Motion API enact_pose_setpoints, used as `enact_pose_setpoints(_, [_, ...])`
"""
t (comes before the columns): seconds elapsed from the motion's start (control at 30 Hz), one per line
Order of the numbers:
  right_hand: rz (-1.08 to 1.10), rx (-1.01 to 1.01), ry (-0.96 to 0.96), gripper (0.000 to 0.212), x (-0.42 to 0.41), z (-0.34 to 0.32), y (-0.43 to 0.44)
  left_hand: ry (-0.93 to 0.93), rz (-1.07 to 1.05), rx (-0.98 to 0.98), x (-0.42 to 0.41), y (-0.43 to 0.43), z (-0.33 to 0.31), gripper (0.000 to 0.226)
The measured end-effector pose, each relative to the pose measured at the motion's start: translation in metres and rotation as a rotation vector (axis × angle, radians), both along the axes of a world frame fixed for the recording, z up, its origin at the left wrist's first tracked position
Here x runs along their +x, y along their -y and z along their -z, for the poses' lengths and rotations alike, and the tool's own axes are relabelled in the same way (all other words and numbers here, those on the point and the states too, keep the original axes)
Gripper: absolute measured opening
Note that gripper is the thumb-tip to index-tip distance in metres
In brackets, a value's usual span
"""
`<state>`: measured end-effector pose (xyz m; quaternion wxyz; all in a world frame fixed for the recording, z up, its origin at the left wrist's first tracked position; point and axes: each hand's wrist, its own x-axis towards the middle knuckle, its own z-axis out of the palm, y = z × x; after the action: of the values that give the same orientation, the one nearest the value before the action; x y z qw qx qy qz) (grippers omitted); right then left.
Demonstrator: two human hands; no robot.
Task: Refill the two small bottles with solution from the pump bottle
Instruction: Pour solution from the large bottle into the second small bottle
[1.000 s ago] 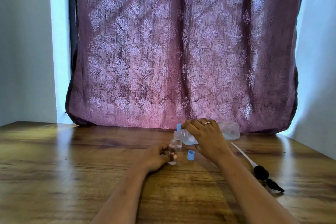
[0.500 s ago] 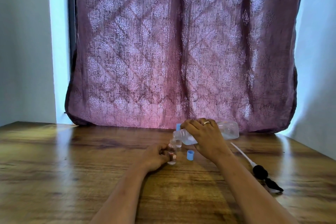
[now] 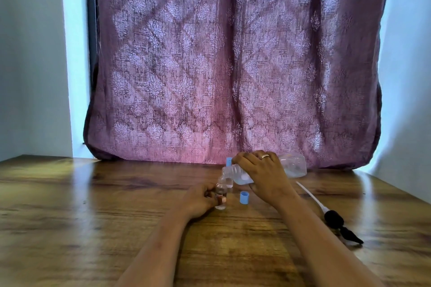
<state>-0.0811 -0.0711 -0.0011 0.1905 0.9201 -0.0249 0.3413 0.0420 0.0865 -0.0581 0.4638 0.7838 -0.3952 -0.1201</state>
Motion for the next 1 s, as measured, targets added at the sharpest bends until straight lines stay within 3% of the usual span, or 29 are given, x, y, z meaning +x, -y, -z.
enact_pose_setpoints(0.53, [0.007,0.003,-0.026,0.068,-0.0005,-0.0019,-0.0011,-0.017,0.002,0.041,0.0019,0.0011,-0.0014,0.03])
enact_pose_setpoints(1.0, [0.023,-0.008,-0.014,0.069,-0.0011,-0.0016,-0.002,-0.005,0.004,-0.013,-0.0015,-0.0003,-0.0014,0.012])
